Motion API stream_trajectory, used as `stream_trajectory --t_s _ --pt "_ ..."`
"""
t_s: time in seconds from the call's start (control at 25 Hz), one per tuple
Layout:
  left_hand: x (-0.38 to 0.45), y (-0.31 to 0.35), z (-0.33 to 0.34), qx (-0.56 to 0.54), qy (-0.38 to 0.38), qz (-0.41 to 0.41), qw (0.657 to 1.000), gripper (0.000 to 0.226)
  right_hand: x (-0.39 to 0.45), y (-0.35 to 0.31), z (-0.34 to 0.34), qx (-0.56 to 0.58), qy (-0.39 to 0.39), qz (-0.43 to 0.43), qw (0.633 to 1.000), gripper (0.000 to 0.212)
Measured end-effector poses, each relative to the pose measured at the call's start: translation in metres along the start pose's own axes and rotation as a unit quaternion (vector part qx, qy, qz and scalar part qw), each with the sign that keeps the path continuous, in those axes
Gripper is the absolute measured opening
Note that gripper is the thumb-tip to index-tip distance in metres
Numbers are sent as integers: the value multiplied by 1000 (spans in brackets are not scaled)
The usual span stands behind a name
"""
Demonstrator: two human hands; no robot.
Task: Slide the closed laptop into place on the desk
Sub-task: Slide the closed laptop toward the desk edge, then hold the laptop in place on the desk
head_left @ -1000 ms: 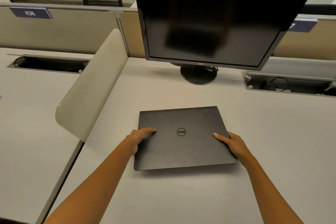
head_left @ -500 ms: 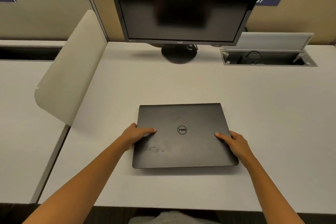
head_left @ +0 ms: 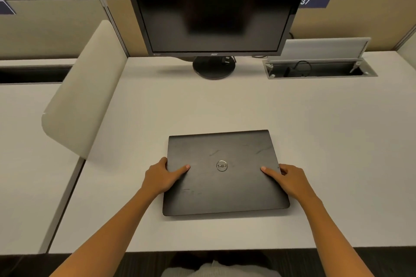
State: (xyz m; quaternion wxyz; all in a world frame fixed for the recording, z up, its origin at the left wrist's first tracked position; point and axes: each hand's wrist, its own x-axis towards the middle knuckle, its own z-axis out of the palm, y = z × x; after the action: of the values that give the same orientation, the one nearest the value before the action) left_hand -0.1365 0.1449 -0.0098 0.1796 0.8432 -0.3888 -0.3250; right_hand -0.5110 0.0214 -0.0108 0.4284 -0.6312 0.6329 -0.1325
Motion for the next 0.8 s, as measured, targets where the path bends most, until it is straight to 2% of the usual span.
stream_trajectory --t_s 0.16,0.24,0.4,0.48,0.56,0.68,0.8 --pt "-5 -8 3 12 21 21 999 62 0 -4 -5 -96 7 -31 995 78" --pt "-9 -10 6 22 46 31 998 65 -2 0 -1 -99 29 -36 994 79" --pt "-16 -13 15 23 99 38 994 68 -11 14 16 -32 111 -67 991 71" --pt "-17 -16 21 -33 126 48 990 69 -13 18 23 11 133 -71 988 54" --pt "-14 -18 27 -105 141 73 982 68 -13 16 29 59 125 -75 988 52" --pt "-14 -20 33 -175 117 104 972 80 -15 13 37 94 106 -85 986 64" --pt "-22 -26 37 -169 65 144 973 107 -25 19 44 95 89 -93 987 87"
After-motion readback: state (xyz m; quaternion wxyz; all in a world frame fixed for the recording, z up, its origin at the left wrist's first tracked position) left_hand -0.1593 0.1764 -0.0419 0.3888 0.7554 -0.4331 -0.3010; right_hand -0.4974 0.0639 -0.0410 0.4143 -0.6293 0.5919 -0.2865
